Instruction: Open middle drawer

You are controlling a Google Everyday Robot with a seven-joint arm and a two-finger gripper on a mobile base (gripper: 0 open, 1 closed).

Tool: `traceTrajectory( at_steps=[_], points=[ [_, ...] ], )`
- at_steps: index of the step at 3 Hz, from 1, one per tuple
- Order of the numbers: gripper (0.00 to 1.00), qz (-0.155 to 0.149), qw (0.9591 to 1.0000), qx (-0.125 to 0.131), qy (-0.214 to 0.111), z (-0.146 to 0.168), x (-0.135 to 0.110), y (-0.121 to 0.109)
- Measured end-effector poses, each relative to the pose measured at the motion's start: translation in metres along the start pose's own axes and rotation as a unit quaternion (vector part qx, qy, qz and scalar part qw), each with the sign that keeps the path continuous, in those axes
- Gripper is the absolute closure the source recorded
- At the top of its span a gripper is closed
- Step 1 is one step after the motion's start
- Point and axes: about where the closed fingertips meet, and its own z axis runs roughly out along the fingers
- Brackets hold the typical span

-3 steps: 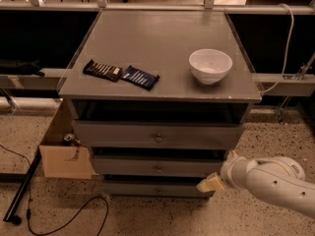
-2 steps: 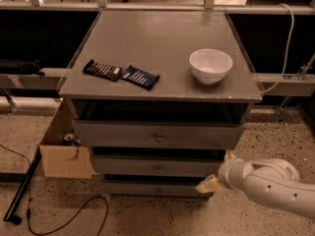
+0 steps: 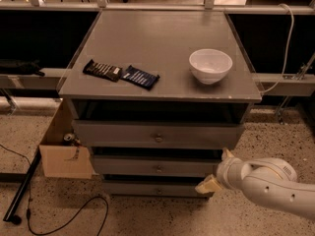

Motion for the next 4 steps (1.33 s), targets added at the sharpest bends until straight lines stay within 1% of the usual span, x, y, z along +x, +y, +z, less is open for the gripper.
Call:
traceTrajectory(
  at_steps=[1, 2, 3, 4],
  points=[
    [0.00, -0.053, 0.9985, -0.003, 0.012, 0.002, 0.005, 0.001],
    [0.00, -0.093, 0.9945, -0.008, 0.049, -0.002, 0.033, 0.001],
    [0.00, -0.103, 0.9926, -0.008, 0.064, -0.002, 0.045, 0.001],
    [0.00, -0.105, 0.9923, -0.008, 0.065, -0.002, 0.046, 0.001]
  ],
)
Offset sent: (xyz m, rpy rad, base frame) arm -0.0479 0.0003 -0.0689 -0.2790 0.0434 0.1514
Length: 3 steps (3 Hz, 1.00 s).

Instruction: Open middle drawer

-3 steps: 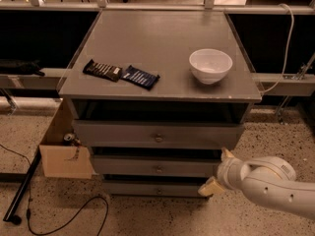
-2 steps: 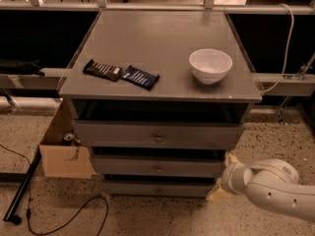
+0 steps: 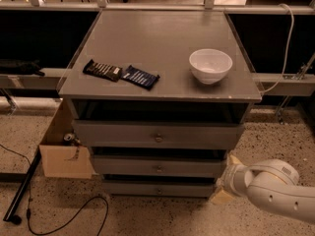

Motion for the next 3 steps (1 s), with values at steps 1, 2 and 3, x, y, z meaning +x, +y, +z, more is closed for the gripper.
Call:
traceTrajectory(
  at_steps=[1, 2, 3],
  points=[
    [0.00, -0.039, 0.9992, 0.006, -0.007, -0.004, -0.009, -0.002],
    [0.00, -0.100, 0.9950, -0.004, 0.002, 0.004, -0.008, 0.010],
    [0.00, -0.153, 0.9881, -0.012, 0.015, 0.019, -0.018, 0.023]
  ],
)
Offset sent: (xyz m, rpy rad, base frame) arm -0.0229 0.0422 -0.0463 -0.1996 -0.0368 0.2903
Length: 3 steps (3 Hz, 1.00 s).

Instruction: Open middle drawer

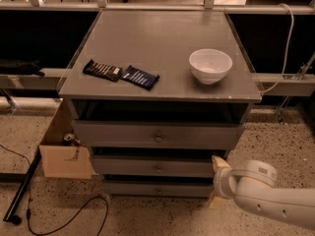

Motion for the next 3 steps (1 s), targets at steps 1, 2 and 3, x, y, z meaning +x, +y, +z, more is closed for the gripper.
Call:
traceTrajectory(
  at_steps=[1, 2, 3],
  points=[
    [0.00, -0.038, 0.9991, -0.006, 0.018, 0.029, -0.024, 0.004],
    [0.00, -0.071, 0.9967, -0.011, 0.039, 0.098, -0.047, 0.015],
    [0.00, -0.071, 0.9967, -0.011, 0.039, 0.098, -0.047, 0.015]
  ],
)
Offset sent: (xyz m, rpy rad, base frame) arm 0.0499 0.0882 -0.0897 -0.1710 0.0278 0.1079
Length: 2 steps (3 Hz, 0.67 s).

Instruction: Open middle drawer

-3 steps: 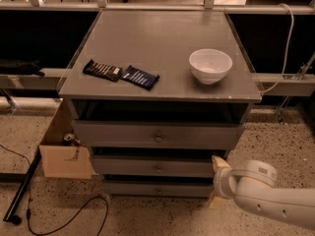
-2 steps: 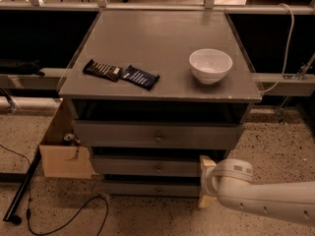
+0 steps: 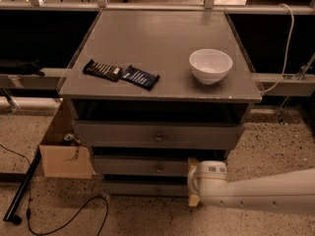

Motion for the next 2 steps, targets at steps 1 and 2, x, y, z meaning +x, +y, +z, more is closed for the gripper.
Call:
traceTrajectory(
  at_steps=[1, 2],
  points=[
    [0.00, 0.010, 0.9999, -0.004, 0.009, 0.010, 0.016, 0.009],
    [0.00, 0.020, 0.9995, -0.008, 0.025, 0.028, 0.034, 0.010]
  ],
)
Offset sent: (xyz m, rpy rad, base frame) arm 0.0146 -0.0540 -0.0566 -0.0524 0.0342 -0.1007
